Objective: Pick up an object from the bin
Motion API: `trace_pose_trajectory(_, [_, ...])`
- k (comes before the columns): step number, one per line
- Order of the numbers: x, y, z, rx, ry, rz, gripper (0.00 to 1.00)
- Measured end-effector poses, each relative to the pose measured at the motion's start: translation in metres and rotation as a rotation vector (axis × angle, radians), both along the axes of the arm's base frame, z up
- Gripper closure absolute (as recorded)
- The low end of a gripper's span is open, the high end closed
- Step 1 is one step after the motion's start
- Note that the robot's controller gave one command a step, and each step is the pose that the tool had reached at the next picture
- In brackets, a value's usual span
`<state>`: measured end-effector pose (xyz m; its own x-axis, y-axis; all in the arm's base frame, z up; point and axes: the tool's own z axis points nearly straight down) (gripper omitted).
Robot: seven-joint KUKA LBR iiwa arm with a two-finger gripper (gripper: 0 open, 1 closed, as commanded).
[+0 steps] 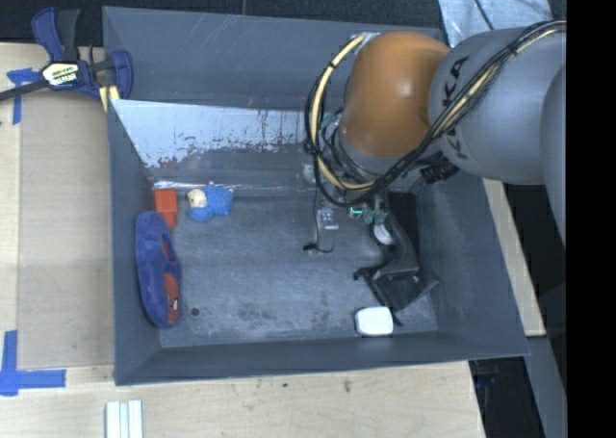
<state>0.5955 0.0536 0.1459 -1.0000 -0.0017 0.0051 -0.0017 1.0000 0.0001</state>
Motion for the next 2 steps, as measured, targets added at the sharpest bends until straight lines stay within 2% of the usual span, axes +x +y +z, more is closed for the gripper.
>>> trace_pose_trajectory(1, [0.024,0.115,-0.079,0.004,-0.006,-0.002,0.0])
trace_pose_trajectory(2, [0.03,0.191,-0.043,0.006,-0.013,0.067,0.0])
